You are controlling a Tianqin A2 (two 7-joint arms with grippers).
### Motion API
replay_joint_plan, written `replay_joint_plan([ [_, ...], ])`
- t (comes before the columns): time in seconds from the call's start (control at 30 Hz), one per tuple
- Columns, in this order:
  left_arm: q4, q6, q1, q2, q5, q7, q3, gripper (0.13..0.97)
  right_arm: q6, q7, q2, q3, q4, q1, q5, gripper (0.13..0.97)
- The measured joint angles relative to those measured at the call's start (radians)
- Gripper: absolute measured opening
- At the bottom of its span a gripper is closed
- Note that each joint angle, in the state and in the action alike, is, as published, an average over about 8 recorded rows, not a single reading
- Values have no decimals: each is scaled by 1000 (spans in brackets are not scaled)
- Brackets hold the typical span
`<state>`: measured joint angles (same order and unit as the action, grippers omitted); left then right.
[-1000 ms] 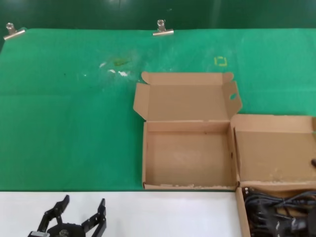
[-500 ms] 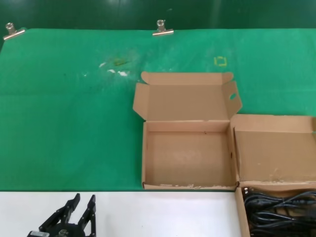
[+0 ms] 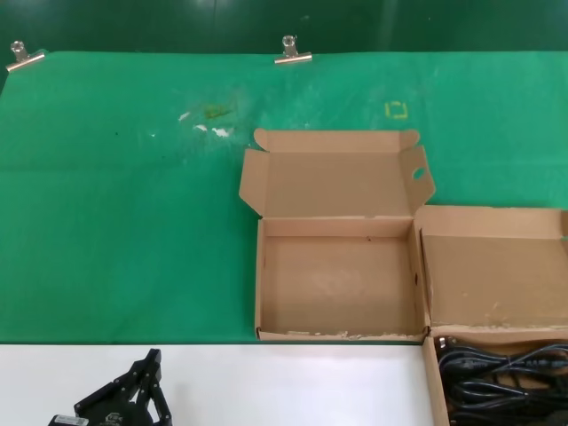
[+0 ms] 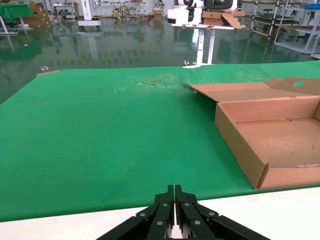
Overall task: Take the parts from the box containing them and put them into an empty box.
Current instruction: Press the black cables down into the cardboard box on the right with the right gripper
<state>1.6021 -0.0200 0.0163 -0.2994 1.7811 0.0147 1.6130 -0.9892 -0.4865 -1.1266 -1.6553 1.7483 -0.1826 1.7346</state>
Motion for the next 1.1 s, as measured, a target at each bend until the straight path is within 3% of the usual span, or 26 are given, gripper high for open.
replay_joint_plan([
  [0.57, 0, 0, 0, 0, 0, 0, 0, 149, -33, 30, 40, -160, -79, -173, -138, 923],
  [0.87, 0, 0, 0, 0, 0, 0, 0, 149, -54, 41, 59, -202, -114, -223, -163, 815],
  [1.1, 0, 0, 0, 0, 0, 0, 0, 149, -62, 21, 70, -212, -138, -240, -155, 663],
])
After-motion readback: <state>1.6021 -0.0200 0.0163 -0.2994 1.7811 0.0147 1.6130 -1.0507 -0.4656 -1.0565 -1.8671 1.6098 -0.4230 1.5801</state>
